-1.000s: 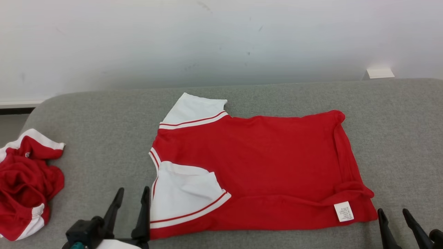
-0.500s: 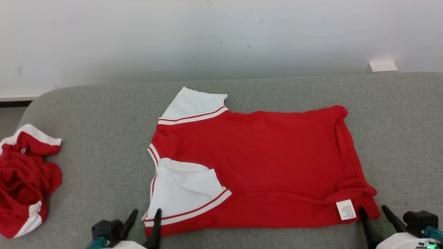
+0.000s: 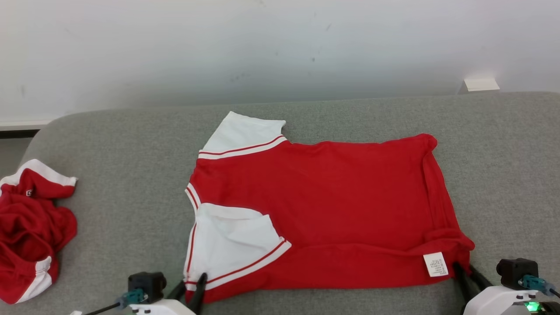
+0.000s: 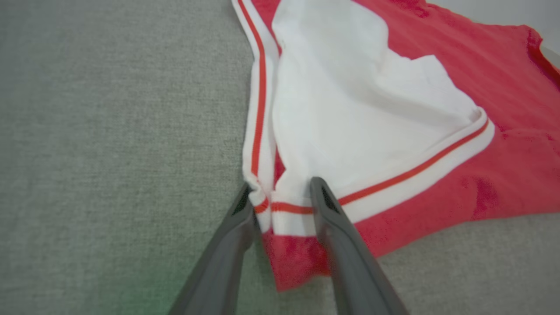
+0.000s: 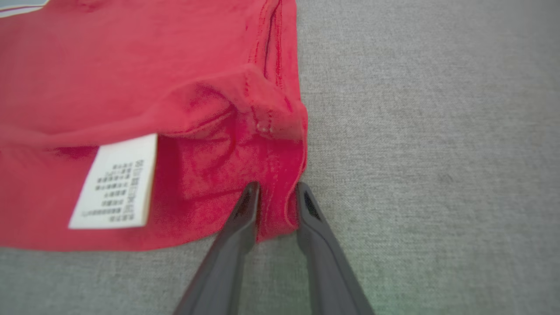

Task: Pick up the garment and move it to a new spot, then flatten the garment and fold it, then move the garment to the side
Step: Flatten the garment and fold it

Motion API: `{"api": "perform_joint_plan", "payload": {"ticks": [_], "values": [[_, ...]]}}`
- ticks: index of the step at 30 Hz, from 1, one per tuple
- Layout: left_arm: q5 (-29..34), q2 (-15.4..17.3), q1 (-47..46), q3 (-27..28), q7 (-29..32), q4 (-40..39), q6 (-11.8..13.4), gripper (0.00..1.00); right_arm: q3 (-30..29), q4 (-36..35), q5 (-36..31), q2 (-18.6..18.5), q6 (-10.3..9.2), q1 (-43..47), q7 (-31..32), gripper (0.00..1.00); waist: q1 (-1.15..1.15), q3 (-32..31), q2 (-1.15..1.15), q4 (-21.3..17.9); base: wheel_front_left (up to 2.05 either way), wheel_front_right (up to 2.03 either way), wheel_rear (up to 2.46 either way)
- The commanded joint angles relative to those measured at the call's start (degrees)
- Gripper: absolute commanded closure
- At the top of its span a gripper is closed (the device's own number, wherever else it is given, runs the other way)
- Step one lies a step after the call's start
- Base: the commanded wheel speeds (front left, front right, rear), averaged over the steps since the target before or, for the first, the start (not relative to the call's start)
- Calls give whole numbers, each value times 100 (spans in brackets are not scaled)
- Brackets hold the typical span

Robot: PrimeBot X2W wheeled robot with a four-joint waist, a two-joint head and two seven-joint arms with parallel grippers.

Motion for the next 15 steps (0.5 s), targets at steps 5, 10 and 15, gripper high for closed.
{"api": "perform_joint_plan", "payload": {"ticks": [5, 10, 15], "values": [[-130, 154, 73, 42, 184, -212, 3, 100, 61, 131, 183, -109, -5, -74, -91, 100, 0, -60, 0, 49, 0, 0, 0], [-205, 293, 124, 96, 355, -605, 20, 100, 70, -94, 463, -172, -5, -8, -41, 100, 0, -113, 0, 91, 0, 0, 0], [-317, 513, 399, 107, 846, -1177, 70, 100, 163, -732, 996, -348, -5, 344, 266, 100, 0, -192, 0, 105, 0, 0, 0]]}}
